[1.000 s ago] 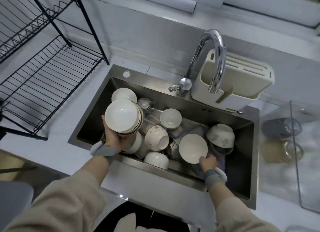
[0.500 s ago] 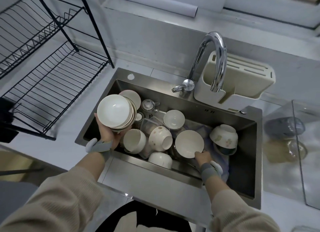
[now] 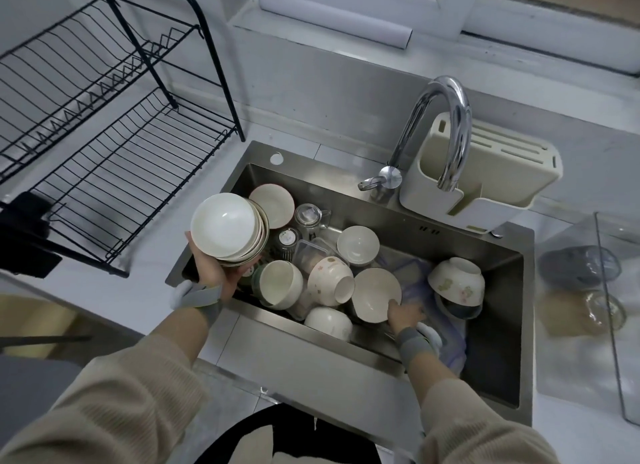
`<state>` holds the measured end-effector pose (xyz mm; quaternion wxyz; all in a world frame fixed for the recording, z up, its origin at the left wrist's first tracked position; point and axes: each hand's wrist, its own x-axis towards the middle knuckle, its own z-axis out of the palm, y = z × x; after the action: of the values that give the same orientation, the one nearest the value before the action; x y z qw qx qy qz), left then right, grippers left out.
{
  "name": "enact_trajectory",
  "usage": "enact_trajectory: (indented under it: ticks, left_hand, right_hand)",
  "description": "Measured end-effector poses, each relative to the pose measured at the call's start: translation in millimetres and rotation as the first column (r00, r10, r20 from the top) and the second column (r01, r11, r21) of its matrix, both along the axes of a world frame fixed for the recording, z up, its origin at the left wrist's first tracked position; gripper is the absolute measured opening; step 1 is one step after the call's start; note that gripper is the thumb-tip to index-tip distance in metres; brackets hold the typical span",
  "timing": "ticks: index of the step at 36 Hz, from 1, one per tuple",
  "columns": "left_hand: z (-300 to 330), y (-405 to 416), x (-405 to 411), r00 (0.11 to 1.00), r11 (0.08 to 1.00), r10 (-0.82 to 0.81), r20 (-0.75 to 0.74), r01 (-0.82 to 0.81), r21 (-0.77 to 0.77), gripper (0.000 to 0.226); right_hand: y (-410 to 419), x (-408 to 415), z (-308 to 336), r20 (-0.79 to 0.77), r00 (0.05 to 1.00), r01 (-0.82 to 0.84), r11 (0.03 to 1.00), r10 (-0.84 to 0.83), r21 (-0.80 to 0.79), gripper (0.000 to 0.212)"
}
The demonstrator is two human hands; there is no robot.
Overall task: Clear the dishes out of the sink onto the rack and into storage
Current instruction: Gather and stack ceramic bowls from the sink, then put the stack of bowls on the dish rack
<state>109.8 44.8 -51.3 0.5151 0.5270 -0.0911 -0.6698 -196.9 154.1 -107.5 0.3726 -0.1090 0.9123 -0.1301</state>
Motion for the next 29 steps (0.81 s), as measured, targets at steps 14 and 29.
enact_trajectory:
  ticks: [14,29]
  left_hand:
    - [3,10,-4,0.998,0.998,0.065,-0.007,-0.065,-0.008,0.066]
    - [34,21,2,0.975,0.975,0.222,-0.029,-0.222,-0.013,0.066]
  right_hand:
    - [-92,111,75,-0.224,0.807,-0.537,0.521,0.546,-0.664,0.018]
    - [-132,209,116,0.239,0.542,-0.42,0.507,0.805,-0.753,0.05]
